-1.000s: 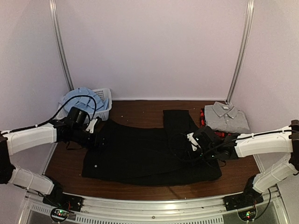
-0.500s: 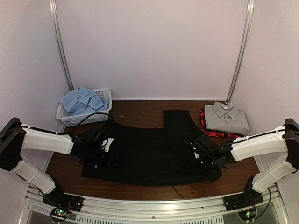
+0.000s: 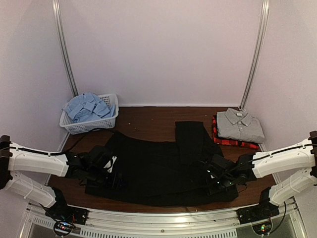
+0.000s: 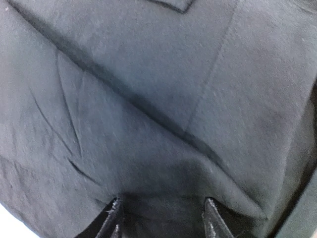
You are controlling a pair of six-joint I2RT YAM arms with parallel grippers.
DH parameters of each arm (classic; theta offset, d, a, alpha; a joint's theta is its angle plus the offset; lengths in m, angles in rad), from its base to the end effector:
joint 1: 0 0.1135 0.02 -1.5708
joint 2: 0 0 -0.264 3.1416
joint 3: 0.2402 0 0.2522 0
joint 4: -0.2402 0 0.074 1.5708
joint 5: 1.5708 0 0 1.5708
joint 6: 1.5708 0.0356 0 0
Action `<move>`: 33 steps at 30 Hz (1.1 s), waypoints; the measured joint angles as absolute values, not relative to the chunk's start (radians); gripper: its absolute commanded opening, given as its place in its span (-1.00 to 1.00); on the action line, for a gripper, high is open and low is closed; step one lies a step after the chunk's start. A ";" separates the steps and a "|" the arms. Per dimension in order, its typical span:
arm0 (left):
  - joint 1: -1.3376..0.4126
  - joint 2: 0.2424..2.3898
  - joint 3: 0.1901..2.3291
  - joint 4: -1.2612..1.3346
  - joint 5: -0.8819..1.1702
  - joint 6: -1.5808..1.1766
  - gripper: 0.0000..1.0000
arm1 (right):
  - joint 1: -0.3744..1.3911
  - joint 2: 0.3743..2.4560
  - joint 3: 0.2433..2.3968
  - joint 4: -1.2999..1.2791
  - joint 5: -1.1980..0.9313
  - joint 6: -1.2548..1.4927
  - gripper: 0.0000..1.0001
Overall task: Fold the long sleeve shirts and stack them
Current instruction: Adjust the sleeve of the 1/3-folded shirt, then pick up the sleeve from the center of the board.
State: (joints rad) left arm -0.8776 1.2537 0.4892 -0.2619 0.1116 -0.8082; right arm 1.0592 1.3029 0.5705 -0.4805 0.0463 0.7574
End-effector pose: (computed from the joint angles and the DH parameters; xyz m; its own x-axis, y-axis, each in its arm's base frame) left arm 0.1328 -0.1661 0.1445 -0.9570 0.0275 -0.2889 0.1583 0.8838 -0.4403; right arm 0.1046 0.1830 0.1463 -0.9262 -0.2477 -0.2843 -0.3121 0.9267 0.2092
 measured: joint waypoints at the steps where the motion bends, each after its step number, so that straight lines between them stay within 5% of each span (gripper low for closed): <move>1: -0.894 1.246 0.488 -0.274 0.104 -0.822 0.35 | 1.061 1.292 0.570 -0.500 0.050 0.762 0.24; 12: -0.922 1.277 0.705 -0.365 -0.073 -0.763 0.90 | 0.877 1.210 0.711 -0.501 0.110 0.673 0.42; 20: -0.908 1.335 0.839 -0.296 -0.138 -0.654 0.93 | 0.622 1.444 0.802 -0.257 -0.007 0.581 0.30; 33: -0.848 1.435 0.862 -0.171 -0.059 -0.608 0.92 | 0.459 1.744 0.965 -0.059 -0.168 0.527 0.20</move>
